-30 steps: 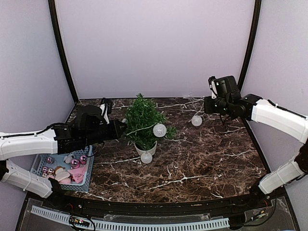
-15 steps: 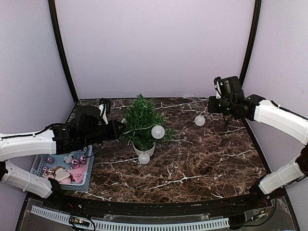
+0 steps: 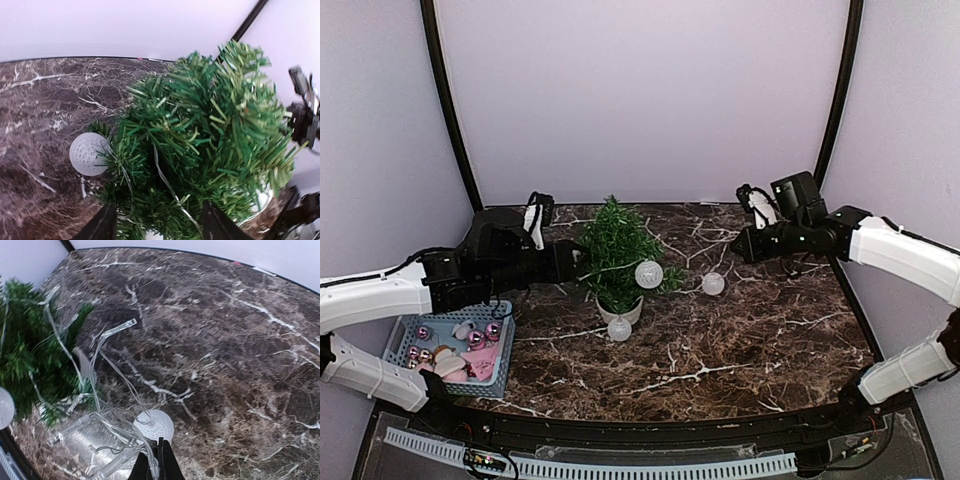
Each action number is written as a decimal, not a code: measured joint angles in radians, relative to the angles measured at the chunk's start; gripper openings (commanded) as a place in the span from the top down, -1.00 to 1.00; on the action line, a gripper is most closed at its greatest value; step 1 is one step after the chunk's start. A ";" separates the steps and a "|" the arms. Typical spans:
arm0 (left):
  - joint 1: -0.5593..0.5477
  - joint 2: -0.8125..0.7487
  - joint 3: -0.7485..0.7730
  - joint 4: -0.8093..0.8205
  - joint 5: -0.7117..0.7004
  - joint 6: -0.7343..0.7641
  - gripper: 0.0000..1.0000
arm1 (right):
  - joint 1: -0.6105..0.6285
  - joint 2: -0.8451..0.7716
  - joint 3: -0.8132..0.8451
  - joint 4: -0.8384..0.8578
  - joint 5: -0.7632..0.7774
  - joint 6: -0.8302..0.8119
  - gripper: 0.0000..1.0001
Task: Decorate the small christmas tree
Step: Wrap the side of the string light in the gap of the branches.
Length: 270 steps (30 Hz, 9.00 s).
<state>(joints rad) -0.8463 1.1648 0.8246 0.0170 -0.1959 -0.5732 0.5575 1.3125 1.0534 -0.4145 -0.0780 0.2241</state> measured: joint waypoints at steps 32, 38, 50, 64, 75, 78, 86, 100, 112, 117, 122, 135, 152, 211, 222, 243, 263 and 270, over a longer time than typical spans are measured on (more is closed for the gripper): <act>-0.512 0.332 -0.012 0.405 -0.145 0.100 -0.68 | 0.106 -0.079 -0.134 0.042 -0.589 0.294 1.00; -0.509 0.353 0.040 0.402 -0.173 0.086 0.24 | 0.111 -0.080 -0.135 0.057 -0.605 0.306 1.00; -0.497 0.377 0.051 0.338 -0.158 0.038 1.00 | 0.112 -0.108 -0.147 0.070 -0.544 0.323 -0.31; -0.470 0.171 -0.065 0.169 -0.018 -0.006 1.00 | 0.214 -0.238 -0.260 0.161 -0.315 0.267 -0.49; -0.433 0.058 -0.100 0.065 0.079 -0.013 1.00 | 0.361 -0.145 -0.381 0.414 -0.123 0.425 -0.40; -0.431 0.058 -0.100 0.050 0.099 -0.010 1.00 | 0.377 -0.113 -0.380 0.476 -0.092 0.481 -0.36; -0.430 0.058 -0.100 0.039 0.124 -0.003 1.00 | 0.445 0.026 -0.352 0.543 0.010 0.643 0.02; -0.423 0.030 -0.112 0.025 0.129 0.005 1.00 | 0.460 0.100 -0.262 0.563 0.143 0.702 1.00; -0.338 -0.184 -0.051 -0.365 -0.027 0.017 1.00 | 0.460 0.065 -0.256 0.456 0.345 0.755 1.00; -0.318 -0.318 0.121 -0.573 -0.132 0.043 1.00 | 0.460 0.064 -0.255 0.412 0.386 0.759 1.00; -0.317 -0.370 0.311 -0.729 -0.207 0.072 1.00 | 0.460 0.071 -0.255 0.395 0.394 0.765 1.00; -0.300 -0.219 0.706 -1.089 -0.465 0.088 1.00 | 0.467 0.043 -0.259 0.497 0.125 0.603 1.00; 0.072 -0.063 0.734 -0.806 -0.335 0.405 1.00 | 0.516 -0.121 -0.205 0.377 0.165 0.441 -0.55; 0.074 -0.311 -0.071 -0.034 0.170 0.342 -0.98 | 0.516 0.418 0.781 0.607 -0.048 0.139 1.00; 0.074 -0.102 -0.092 0.303 0.423 0.264 -0.97 | 0.516 0.400 0.801 0.593 -0.076 0.178 1.00; -0.098 -0.049 -0.059 0.279 0.561 0.276 0.73 | 0.516 0.305 0.779 0.514 0.047 0.150 1.00; -0.114 -0.350 -0.150 0.061 0.418 0.255 1.00 | 0.516 0.309 0.677 0.400 0.053 0.154 1.00; -0.118 -0.250 -0.021 -0.055 0.531 0.259 1.00 | 0.516 0.285 0.672 0.357 0.091 0.146 1.00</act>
<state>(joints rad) -0.9646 0.9150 0.8040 -0.0383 0.3355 -0.3145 1.0733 1.5978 1.7252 -0.0574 0.0132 0.3706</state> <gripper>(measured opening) 0.002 0.004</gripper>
